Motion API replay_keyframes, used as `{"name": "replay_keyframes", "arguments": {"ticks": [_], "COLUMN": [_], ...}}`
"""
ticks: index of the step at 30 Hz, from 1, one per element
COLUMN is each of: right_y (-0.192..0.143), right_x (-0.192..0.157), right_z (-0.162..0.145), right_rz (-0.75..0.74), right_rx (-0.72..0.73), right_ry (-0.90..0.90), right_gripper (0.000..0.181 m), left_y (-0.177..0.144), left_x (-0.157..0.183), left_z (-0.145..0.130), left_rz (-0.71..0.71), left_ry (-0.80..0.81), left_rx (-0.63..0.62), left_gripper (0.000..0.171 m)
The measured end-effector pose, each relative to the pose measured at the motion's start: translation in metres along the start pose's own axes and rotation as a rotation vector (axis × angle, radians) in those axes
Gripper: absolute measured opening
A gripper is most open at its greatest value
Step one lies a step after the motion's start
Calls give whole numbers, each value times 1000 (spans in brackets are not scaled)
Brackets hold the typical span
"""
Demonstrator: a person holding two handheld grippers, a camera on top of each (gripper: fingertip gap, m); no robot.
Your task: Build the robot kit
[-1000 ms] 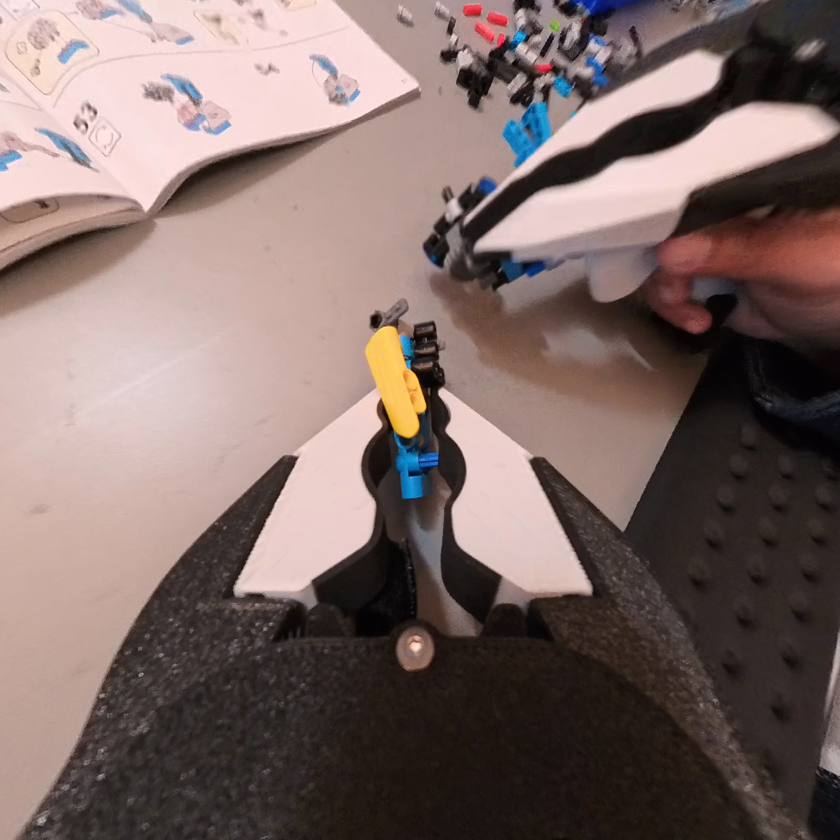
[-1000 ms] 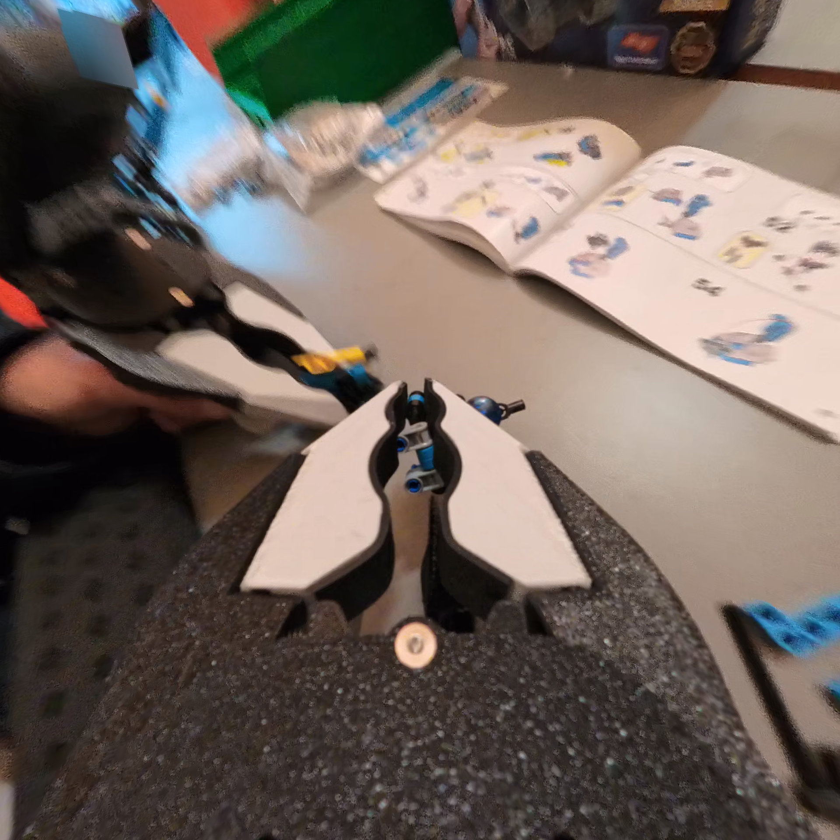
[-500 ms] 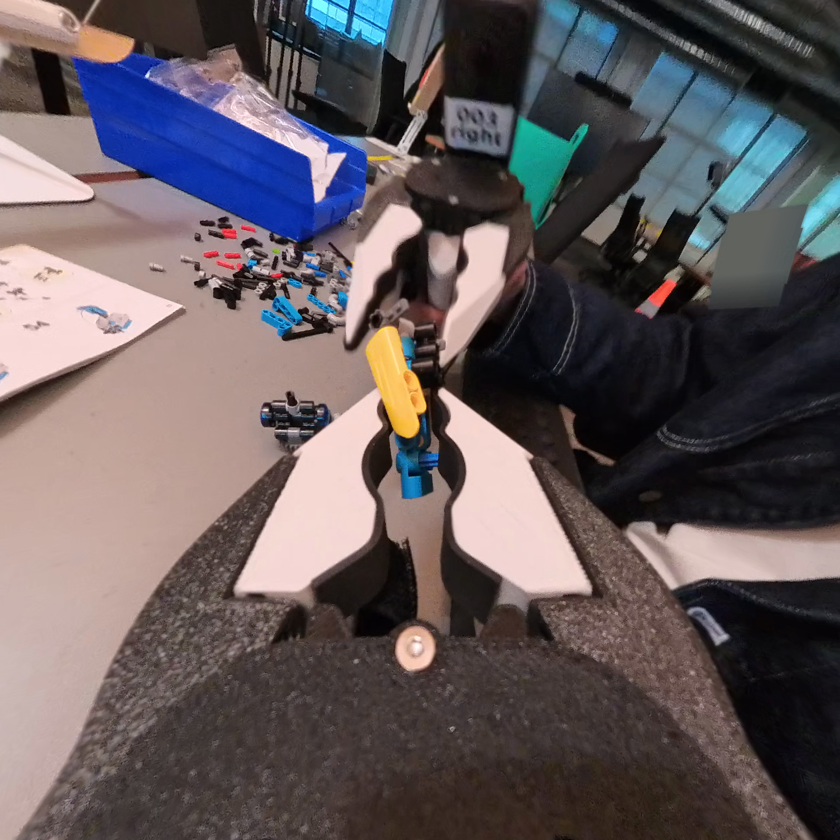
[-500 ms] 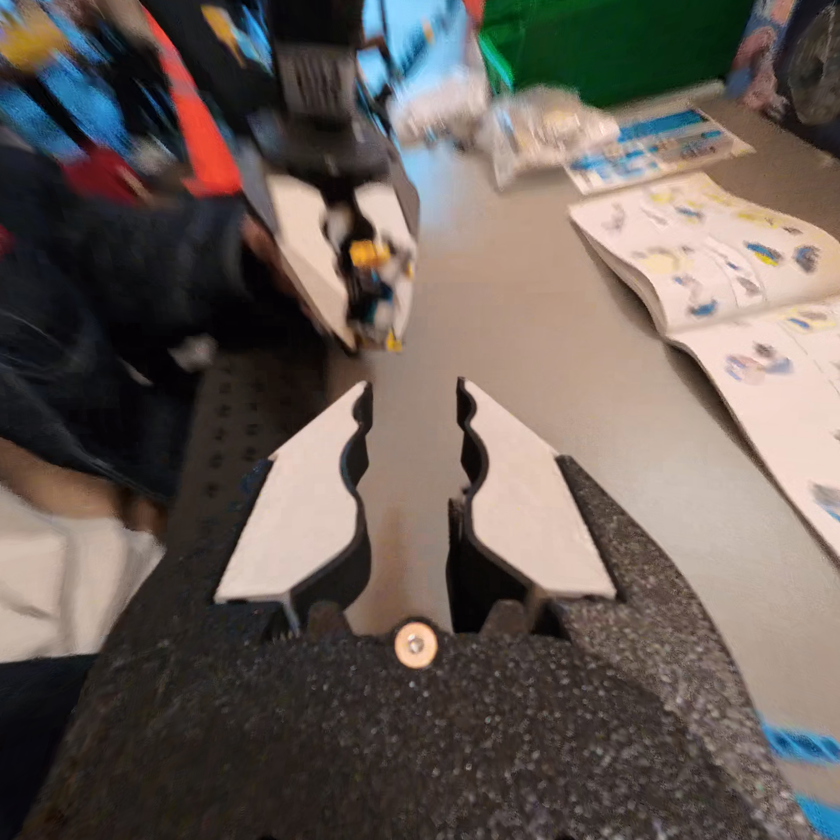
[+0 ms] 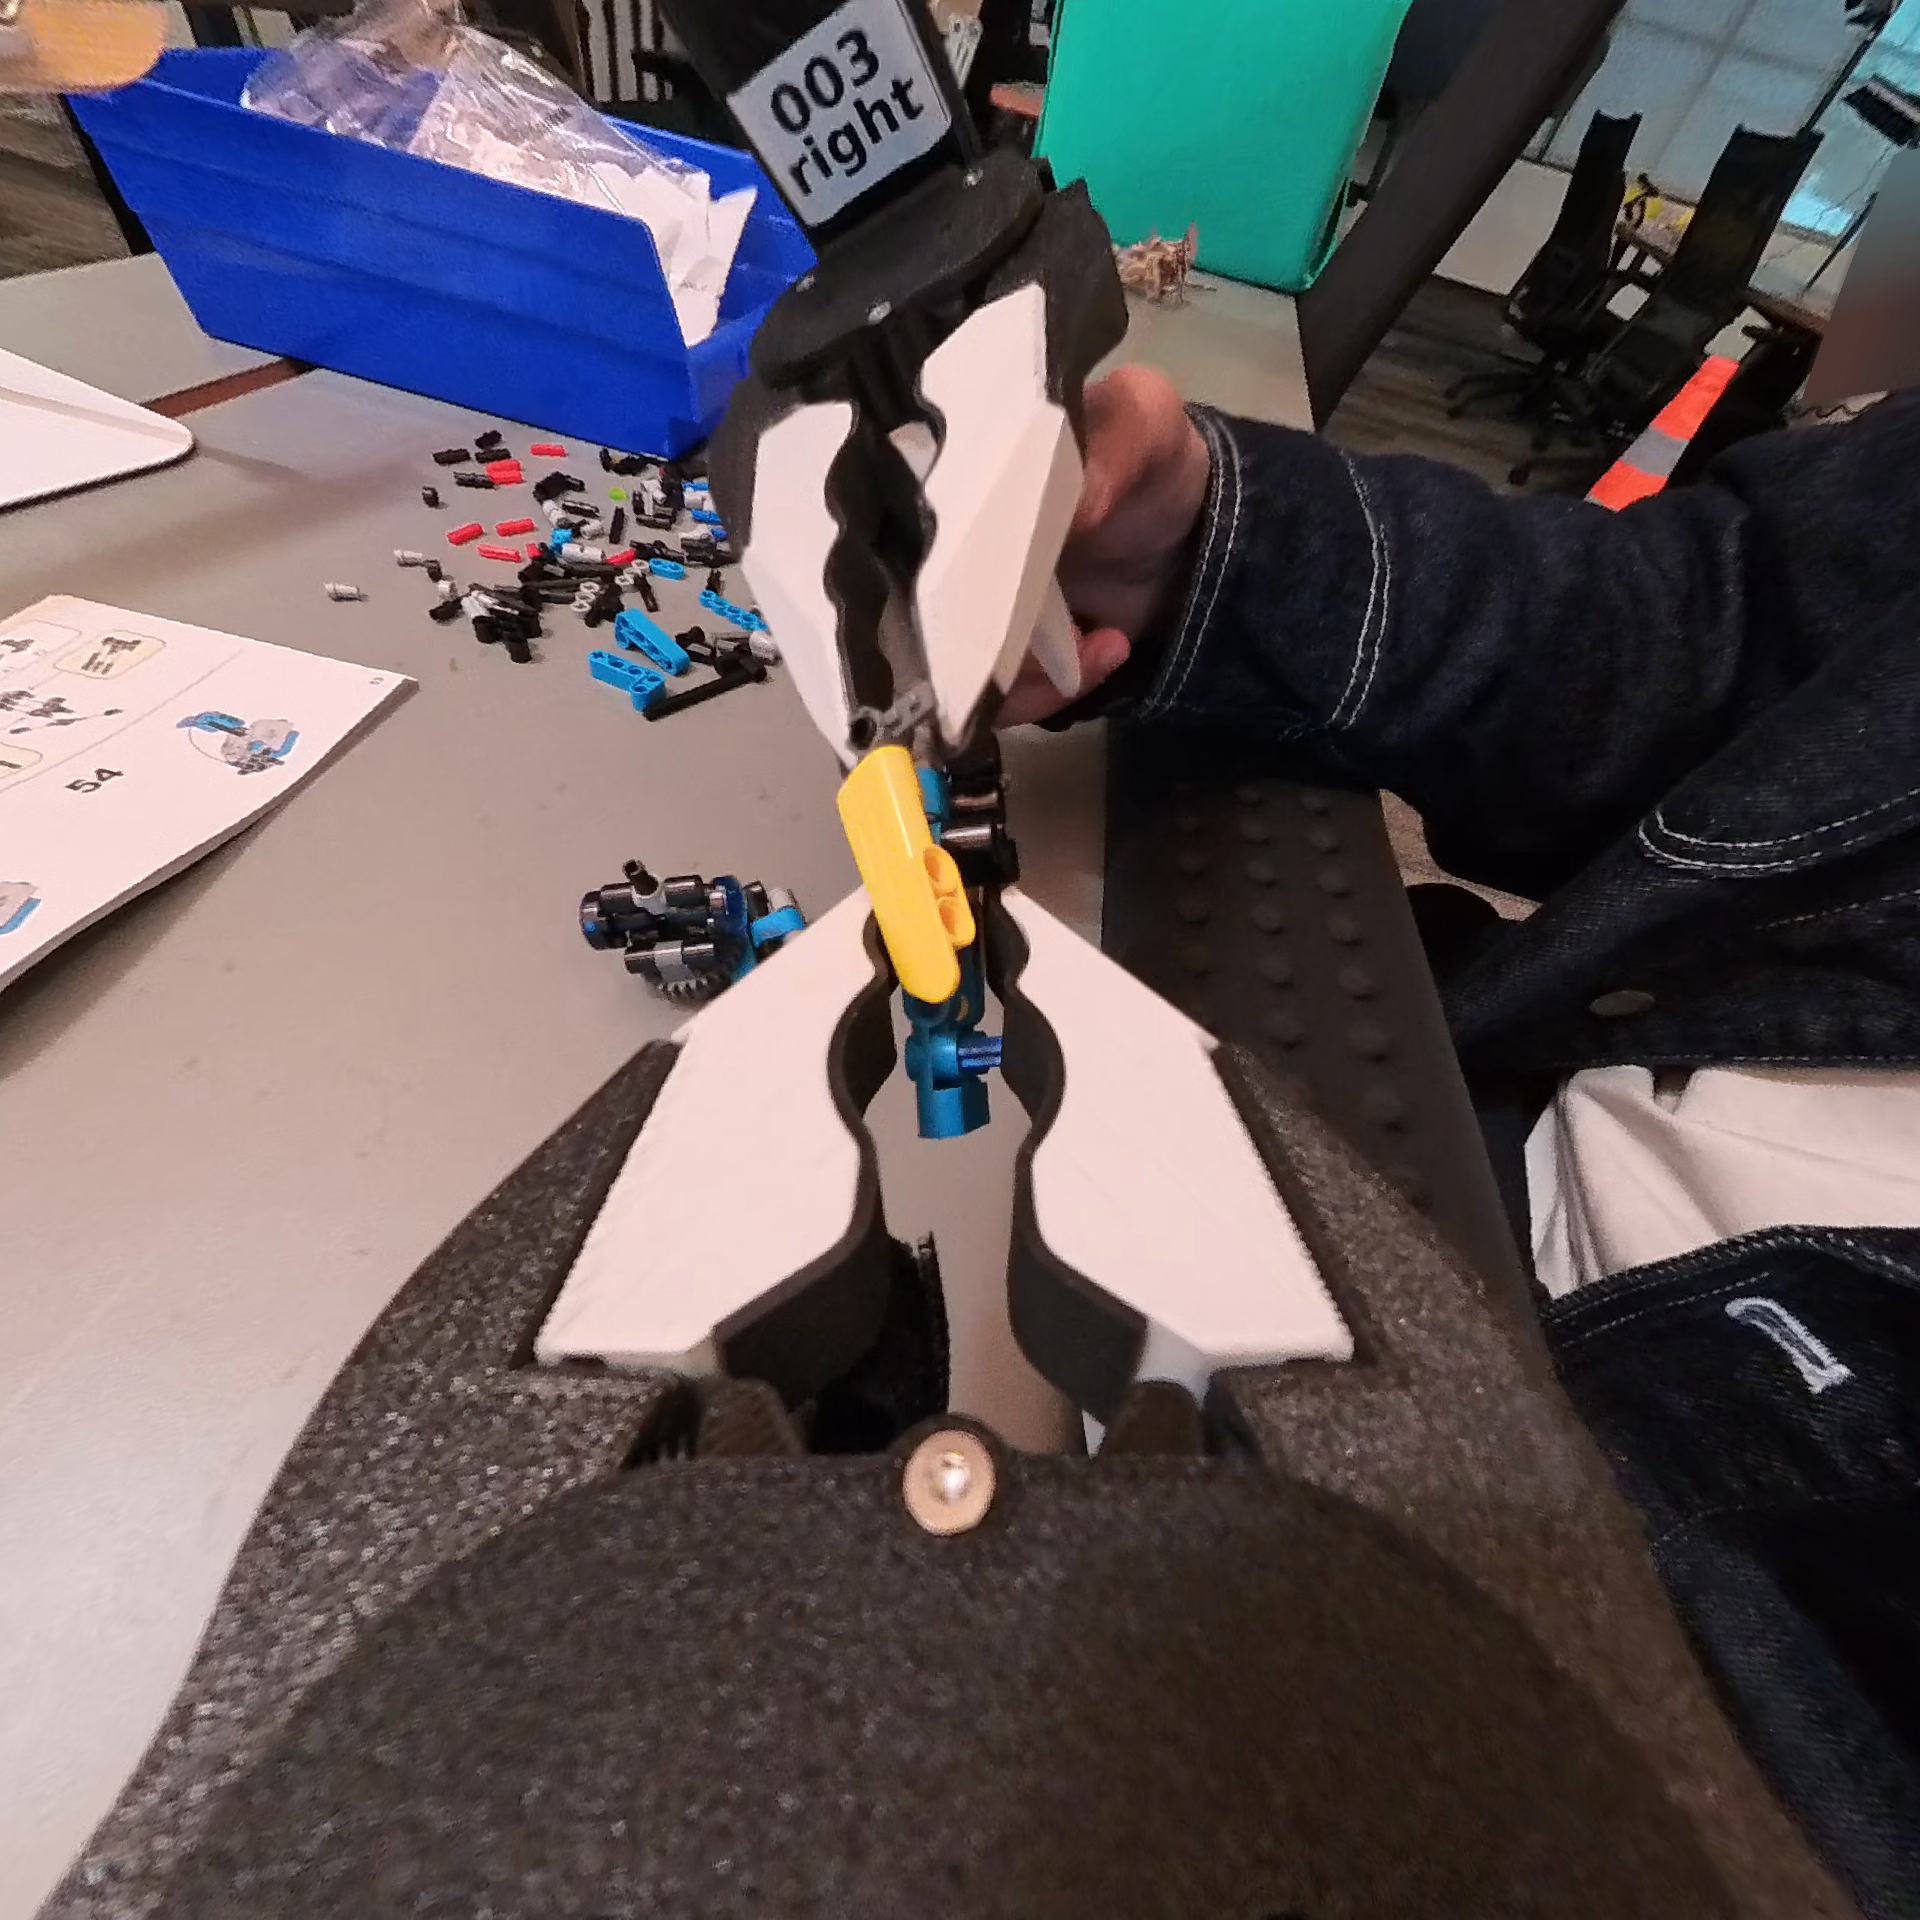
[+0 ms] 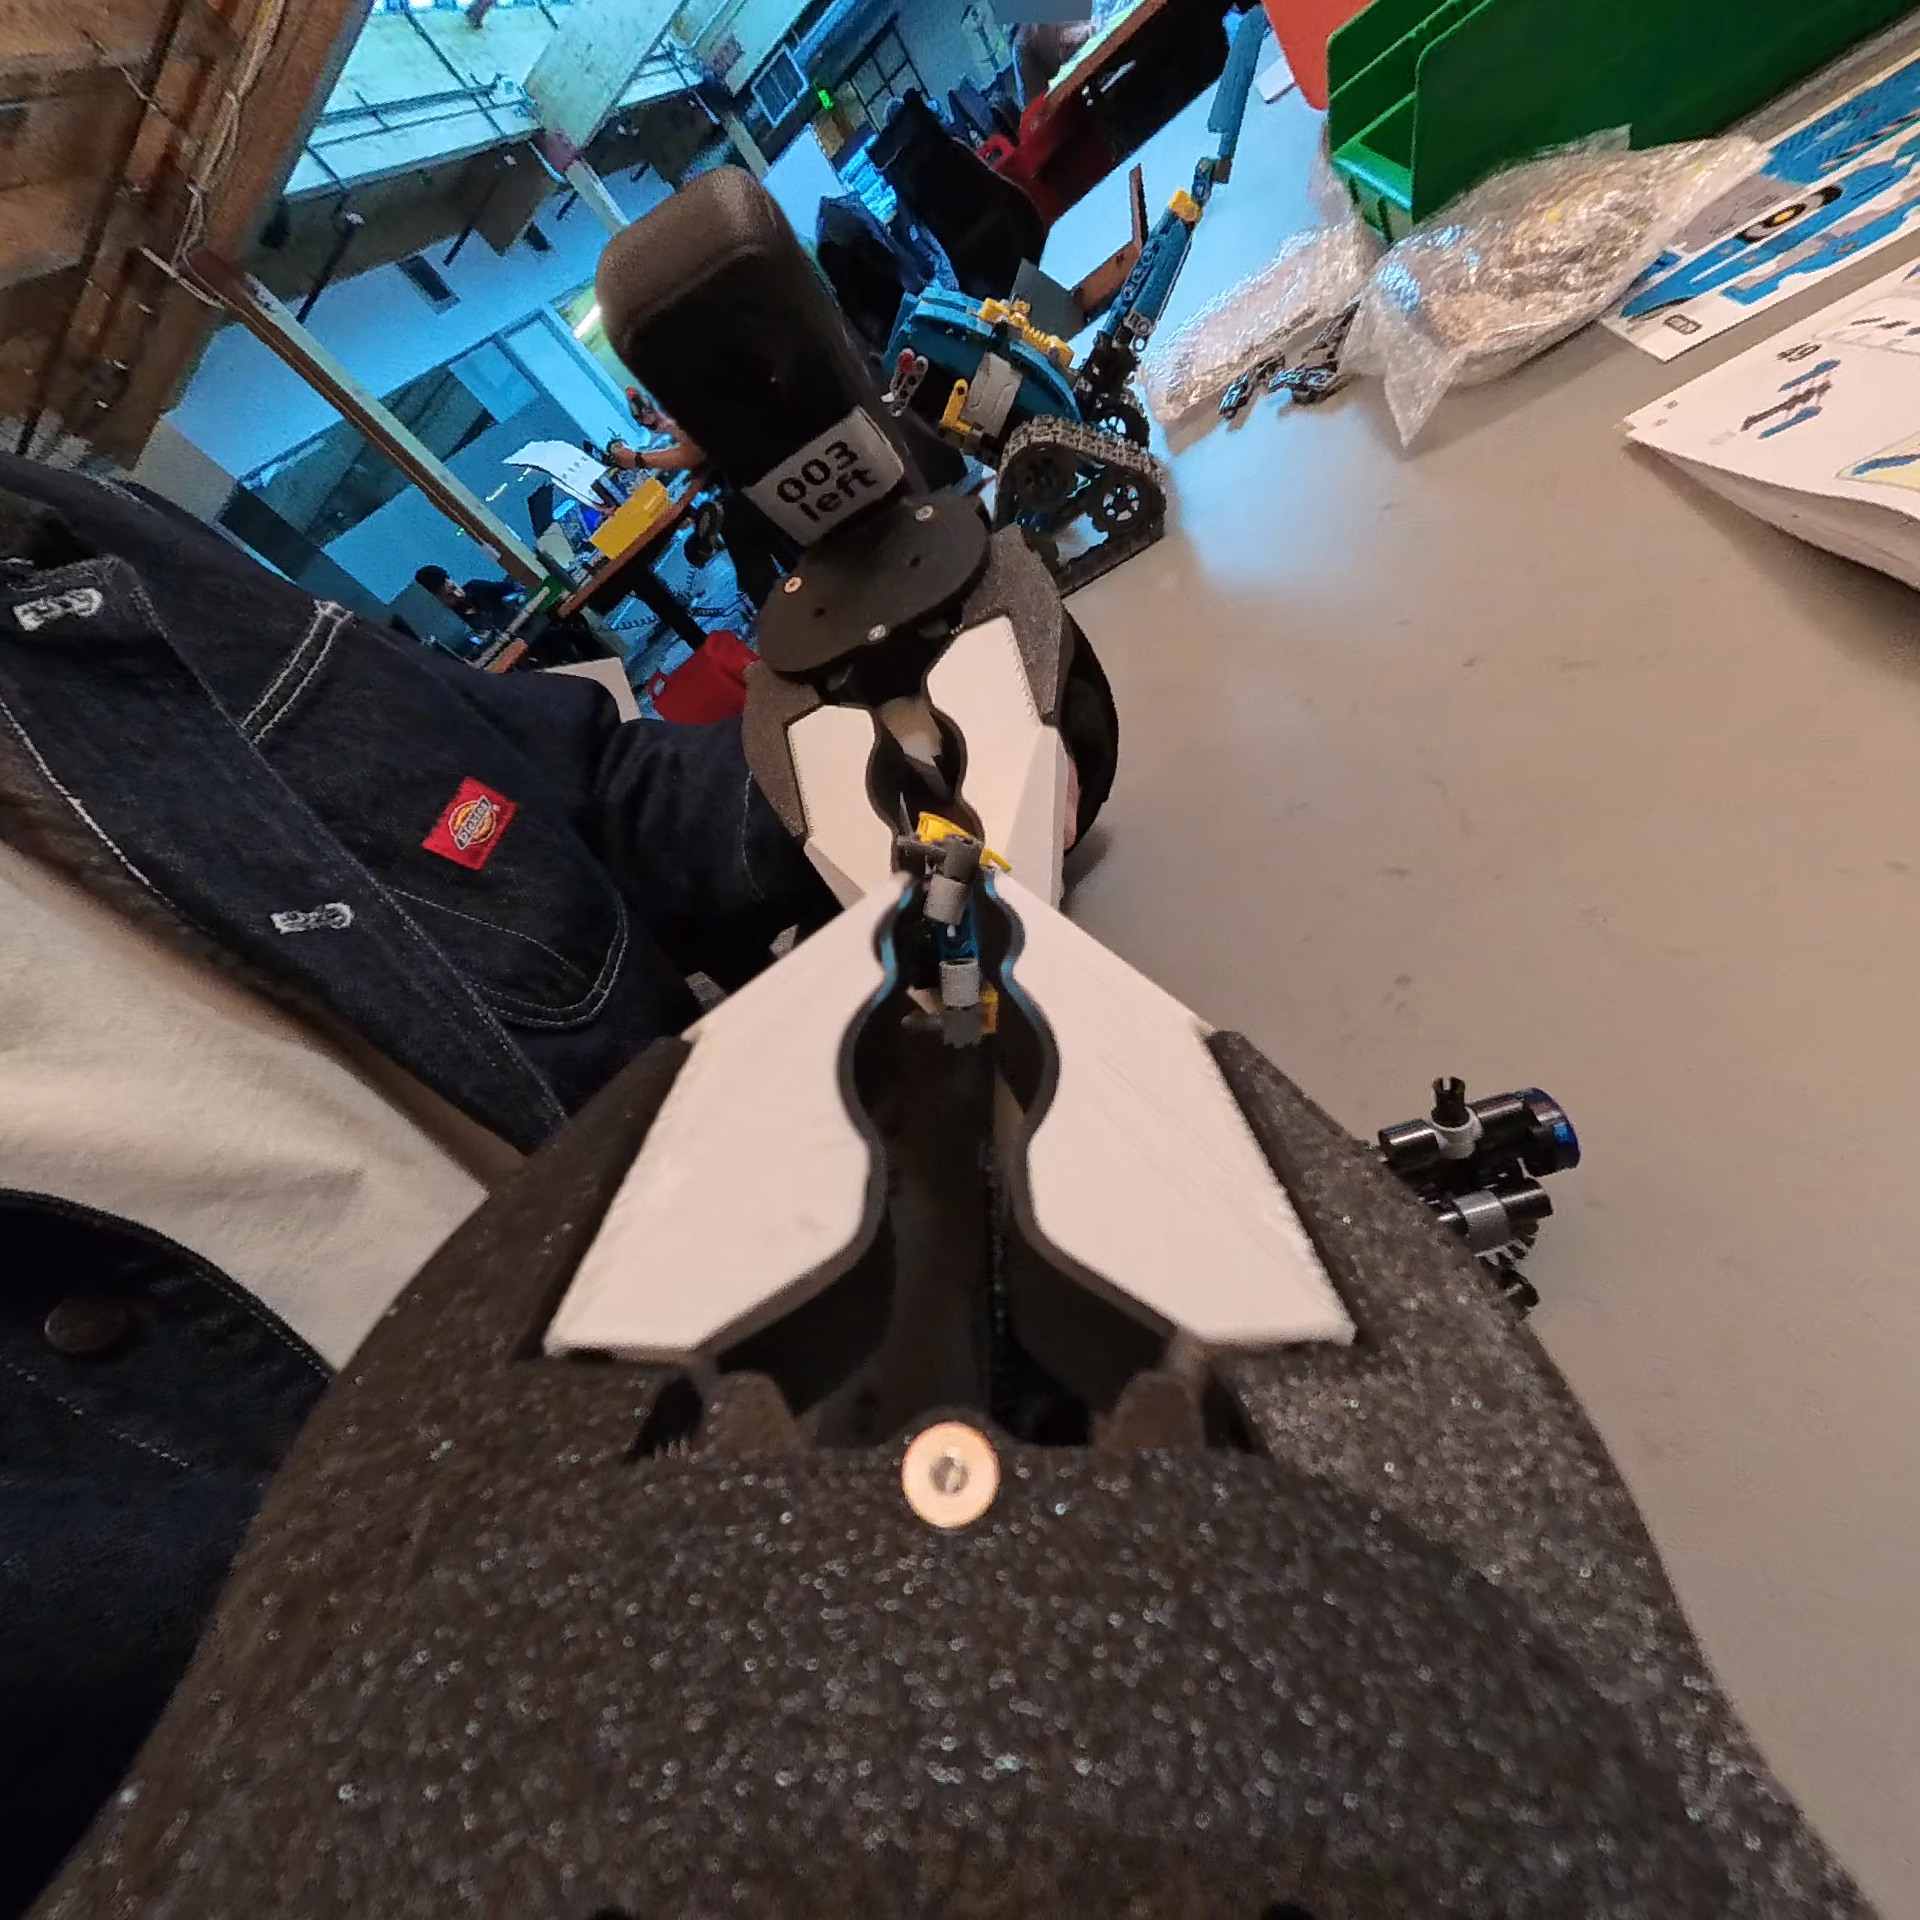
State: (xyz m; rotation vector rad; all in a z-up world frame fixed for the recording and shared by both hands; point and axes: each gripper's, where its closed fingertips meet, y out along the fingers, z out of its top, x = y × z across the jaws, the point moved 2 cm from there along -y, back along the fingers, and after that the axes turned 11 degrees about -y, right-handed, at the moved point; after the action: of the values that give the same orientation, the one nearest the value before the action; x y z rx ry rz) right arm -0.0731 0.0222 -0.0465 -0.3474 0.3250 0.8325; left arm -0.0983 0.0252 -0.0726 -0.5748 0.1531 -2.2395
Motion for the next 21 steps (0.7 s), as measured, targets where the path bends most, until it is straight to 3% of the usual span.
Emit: {"name": "replay_keyframes", "arguments": {"ticks": [9,14,17,21], "right_y": [2,1,-9,-4], "right_x": [1,8,11,-12], "right_z": [-13,-16,-11,-13], "right_rz": [-95,-81,-170,-226], "right_rx": [-94,-96,-108,-309], "right_ry": [-292,-172,-309,-631], "right_gripper": [7,9,43,50], "left_y": [1,2,1,-5], "left_x": [0,-1,-1,1], "left_z": [-13,-14,-14,-10], "left_rz": [-136,-176,-228,-326], "left_ry": [-247,-318,-392,-503], "left_rx": [-81,-99,-98,-82], "left_gripper": [11,12,12,11]}}
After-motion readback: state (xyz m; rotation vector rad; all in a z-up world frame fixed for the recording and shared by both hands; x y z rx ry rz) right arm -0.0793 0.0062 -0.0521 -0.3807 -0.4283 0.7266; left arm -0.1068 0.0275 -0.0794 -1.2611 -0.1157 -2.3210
